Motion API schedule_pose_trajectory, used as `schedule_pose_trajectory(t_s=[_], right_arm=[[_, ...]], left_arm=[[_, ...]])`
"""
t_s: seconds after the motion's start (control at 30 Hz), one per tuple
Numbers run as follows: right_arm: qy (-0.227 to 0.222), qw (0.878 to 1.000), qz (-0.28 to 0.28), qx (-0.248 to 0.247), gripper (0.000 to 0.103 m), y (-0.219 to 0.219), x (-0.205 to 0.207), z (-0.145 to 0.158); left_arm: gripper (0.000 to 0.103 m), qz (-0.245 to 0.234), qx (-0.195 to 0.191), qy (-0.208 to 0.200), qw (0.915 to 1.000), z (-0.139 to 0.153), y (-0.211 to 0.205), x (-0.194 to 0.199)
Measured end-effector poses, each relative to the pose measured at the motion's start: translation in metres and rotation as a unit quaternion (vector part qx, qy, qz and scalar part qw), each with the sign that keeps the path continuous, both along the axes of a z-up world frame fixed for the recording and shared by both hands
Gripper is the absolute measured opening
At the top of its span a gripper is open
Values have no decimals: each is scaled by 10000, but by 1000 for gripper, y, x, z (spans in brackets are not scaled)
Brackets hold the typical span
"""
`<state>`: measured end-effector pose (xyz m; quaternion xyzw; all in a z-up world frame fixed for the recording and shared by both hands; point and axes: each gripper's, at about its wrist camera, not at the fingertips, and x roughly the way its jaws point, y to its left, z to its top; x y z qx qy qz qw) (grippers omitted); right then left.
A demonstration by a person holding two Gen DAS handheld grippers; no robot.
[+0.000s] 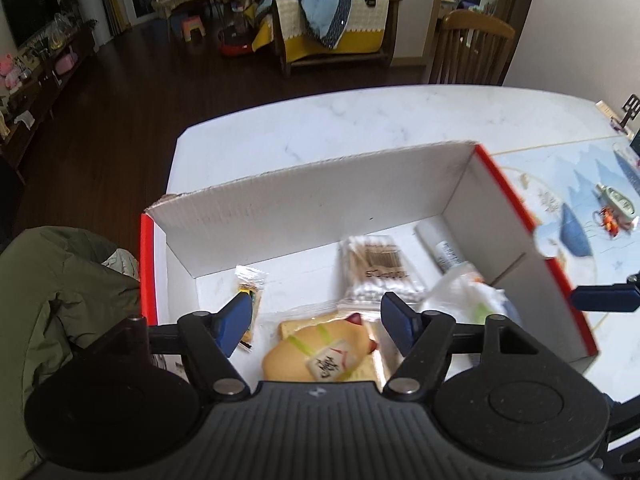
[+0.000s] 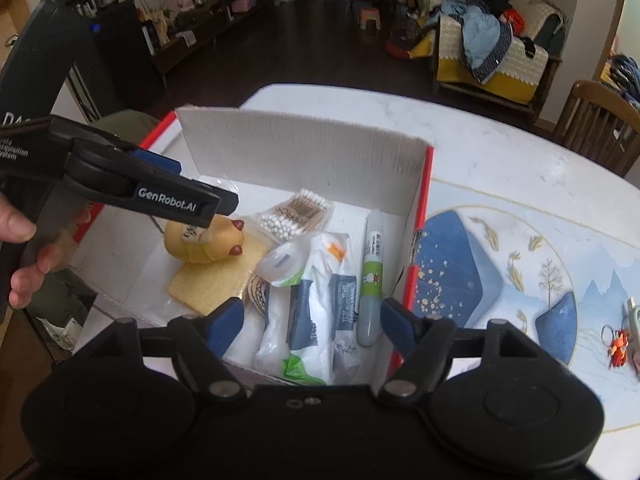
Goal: Organize objects
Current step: 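Carry the cracker bag with the left tool into the box while the right tool drops the tissue pack there, then withdraw both open tools from the box back to the table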
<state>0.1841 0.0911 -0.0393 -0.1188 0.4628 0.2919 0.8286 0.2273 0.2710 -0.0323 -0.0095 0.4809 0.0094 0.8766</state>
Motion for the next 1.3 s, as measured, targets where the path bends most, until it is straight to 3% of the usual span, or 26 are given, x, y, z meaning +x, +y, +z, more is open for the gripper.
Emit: schedule_pose_trajectory(t_s=[0.23, 0.3, 0.57, 0.87, 1.23, 1.3], right_arm=[[-190, 9991, 155, 340, 83, -24, -13, 22], [-263, 9985, 221, 434, 87, -31, -17, 27], [-529, 9951, 559, 616, 102, -62, -35, 39], [-718, 9942, 546, 590, 103, -124, -37, 37], [-733, 9958, 47, 547, 103, -226, -10, 19], [-705, 9963, -79, 493, 103, -243, -2, 14]], left_arm=[[72, 51, -215, -254, 9994, 23, -18, -24], [78, 51, -257, -310, 9992, 29, -26, -30], [80, 124, -383, -424, 9983, 41, -61, -49], [91, 251, -579, -523, 9966, 42, -121, -54], [92, 164, -799, -426, 9958, 22, -218, -33], [99, 120, -902, -374, 9951, 17, -234, -26]])
